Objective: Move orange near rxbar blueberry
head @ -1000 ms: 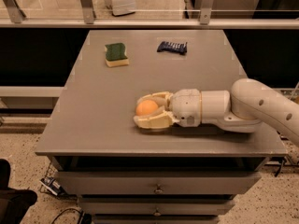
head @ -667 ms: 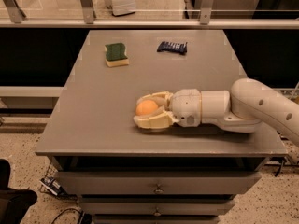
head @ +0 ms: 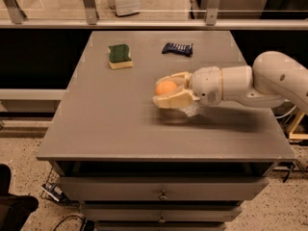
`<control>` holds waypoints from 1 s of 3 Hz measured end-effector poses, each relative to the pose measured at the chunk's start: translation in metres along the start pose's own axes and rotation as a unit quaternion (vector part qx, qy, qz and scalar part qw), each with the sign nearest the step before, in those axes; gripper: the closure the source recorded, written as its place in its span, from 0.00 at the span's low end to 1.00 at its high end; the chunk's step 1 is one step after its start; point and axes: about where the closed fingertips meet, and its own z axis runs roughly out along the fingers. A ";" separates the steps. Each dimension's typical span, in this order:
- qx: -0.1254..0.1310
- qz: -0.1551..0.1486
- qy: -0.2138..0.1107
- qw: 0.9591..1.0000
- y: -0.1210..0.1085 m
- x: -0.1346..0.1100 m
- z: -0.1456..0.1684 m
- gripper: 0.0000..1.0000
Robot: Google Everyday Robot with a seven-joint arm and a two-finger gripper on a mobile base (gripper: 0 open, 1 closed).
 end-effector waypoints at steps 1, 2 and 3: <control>0.005 0.007 0.017 1.000 -0.044 -0.003 -0.014 1.00; 0.022 0.013 0.034 0.999 -0.093 -0.001 -0.026 1.00; 0.062 0.026 0.044 0.997 -0.138 0.006 -0.039 1.00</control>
Offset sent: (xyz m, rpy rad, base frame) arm 0.1472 -0.0803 0.0109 -0.1055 0.0327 -0.1142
